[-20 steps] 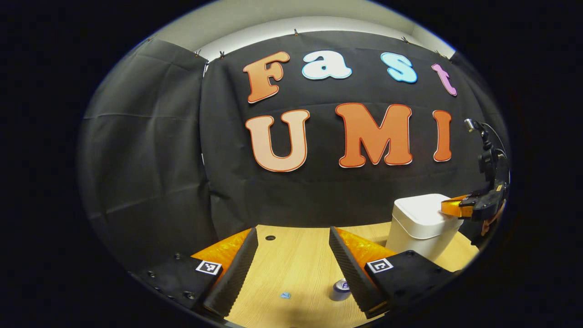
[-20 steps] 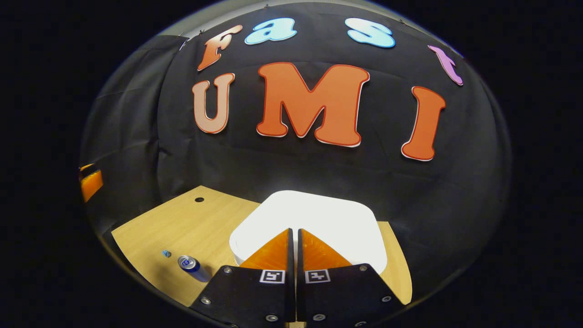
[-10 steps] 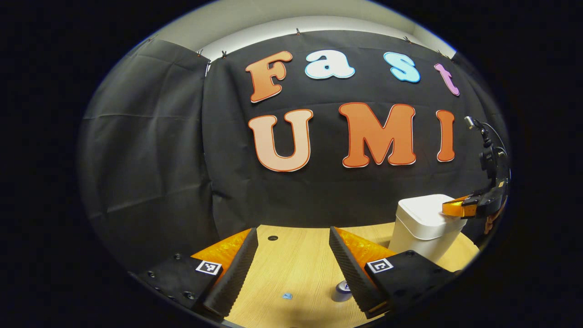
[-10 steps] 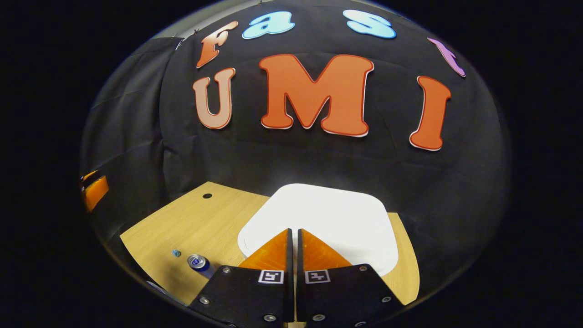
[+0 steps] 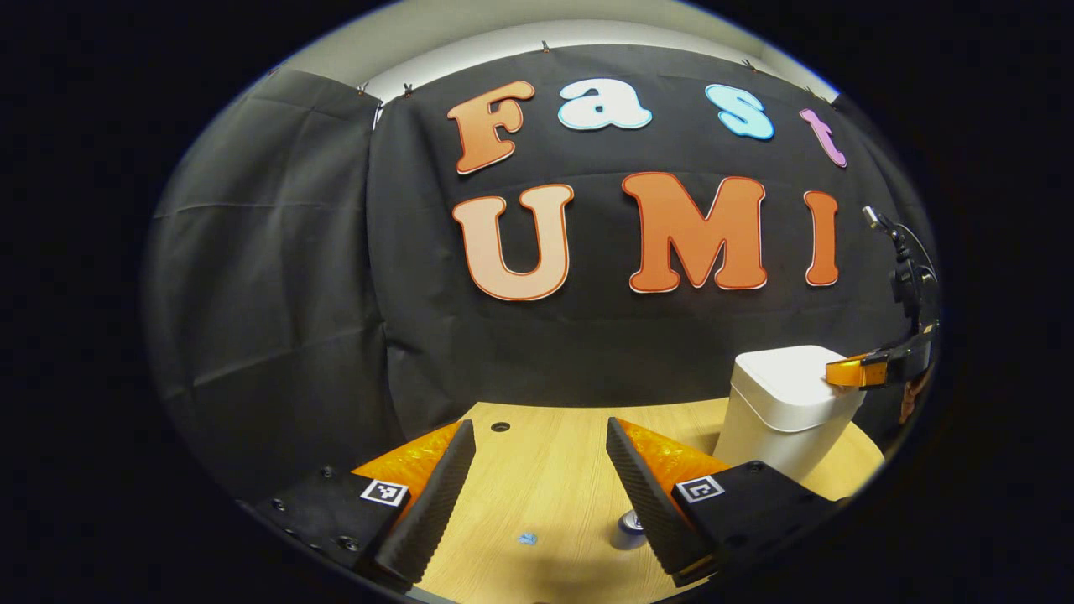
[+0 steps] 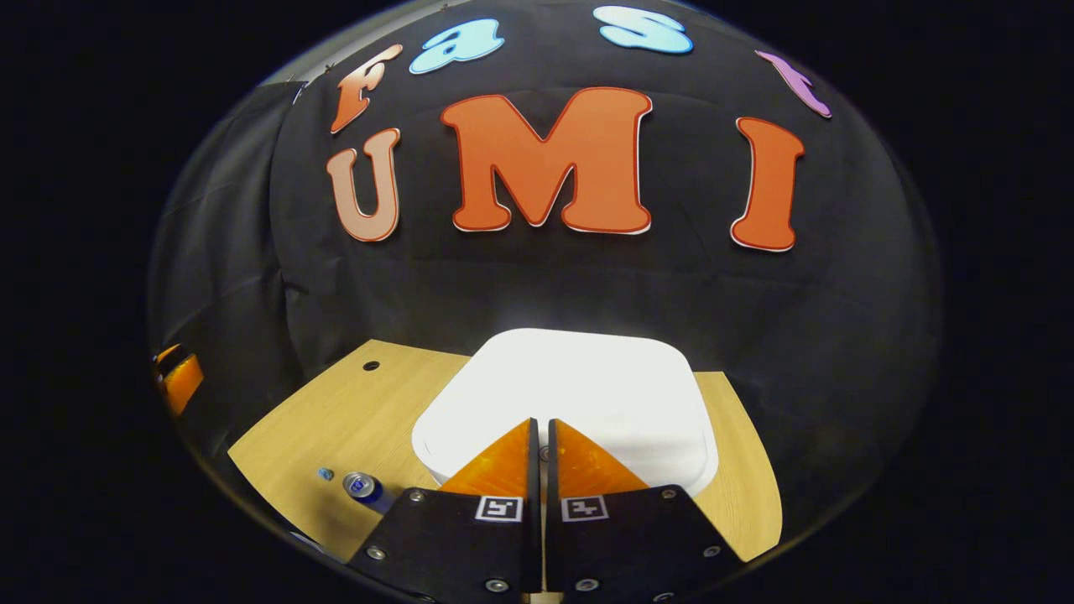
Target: Press the lid of the desktop garbage bin to open it, pick up the crumpled paper on the desktop and throw it into the bin, then pick up the pop can on the desktop and drop it into the bin, and finally close the garbage bin lid.
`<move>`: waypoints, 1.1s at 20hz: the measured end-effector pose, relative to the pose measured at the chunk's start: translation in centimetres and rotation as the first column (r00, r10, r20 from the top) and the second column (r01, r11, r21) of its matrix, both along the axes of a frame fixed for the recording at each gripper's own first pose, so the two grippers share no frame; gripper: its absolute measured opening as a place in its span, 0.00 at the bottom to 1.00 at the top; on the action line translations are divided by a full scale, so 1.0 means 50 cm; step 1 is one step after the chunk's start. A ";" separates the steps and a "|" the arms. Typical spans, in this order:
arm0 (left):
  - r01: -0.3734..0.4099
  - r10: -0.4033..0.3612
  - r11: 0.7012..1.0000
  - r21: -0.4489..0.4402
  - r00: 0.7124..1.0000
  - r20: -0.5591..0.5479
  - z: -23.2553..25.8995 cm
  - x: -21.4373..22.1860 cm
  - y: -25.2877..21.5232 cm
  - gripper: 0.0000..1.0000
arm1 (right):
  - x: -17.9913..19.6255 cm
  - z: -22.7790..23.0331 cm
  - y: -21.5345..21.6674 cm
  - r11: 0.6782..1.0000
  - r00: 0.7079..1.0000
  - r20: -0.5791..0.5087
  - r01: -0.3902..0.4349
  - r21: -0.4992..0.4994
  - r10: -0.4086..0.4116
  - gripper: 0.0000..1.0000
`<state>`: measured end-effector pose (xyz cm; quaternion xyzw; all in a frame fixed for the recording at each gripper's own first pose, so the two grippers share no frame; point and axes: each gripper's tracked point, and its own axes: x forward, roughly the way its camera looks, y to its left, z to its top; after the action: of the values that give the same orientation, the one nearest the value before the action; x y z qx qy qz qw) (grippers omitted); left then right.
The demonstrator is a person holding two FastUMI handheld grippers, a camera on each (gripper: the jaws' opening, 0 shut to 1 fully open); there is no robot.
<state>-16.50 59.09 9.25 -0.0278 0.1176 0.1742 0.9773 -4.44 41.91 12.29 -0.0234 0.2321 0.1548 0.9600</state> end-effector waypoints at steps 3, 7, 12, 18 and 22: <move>0.010 -0.010 1.000 -0.009 1.000 -0.005 -0.004 0.003 -0.012 1.00 | -0.012 -0.001 0.002 0.997 0.999 -0.052 0.017 0.070 -0.014 0.03; 0.012 -0.012 1.000 -0.007 1.000 -0.001 0.000 0.005 -0.012 1.00 | -0.009 0.020 0.006 0.999 1.000 0.011 -0.010 0.049 0.010 0.02; -0.010 0.011 1.000 -0.010 1.000 0.015 0.010 -0.010 -0.001 1.00 | 0.000 0.085 0.019 0.995 0.993 0.117 -0.012 0.094 0.000 0.04; -0.041 0.042 0.999 -0.019 0.999 0.014 0.005 -0.028 0.001 1.00 | -0.005 0.176 0.048 0.984 0.962 0.265 -0.102 0.149 0.060 0.18; -0.063 0.063 0.998 -0.027 0.998 -0.003 -0.014 -0.040 -0.002 1.00 | -0.035 0.194 0.086 0.965 0.936 0.307 -0.221 0.140 0.170 0.50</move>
<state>-18.49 59.02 8.56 -0.0444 0.1199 0.2036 0.9707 -6.21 46.23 22.00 0.0141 0.0698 0.2642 0.9618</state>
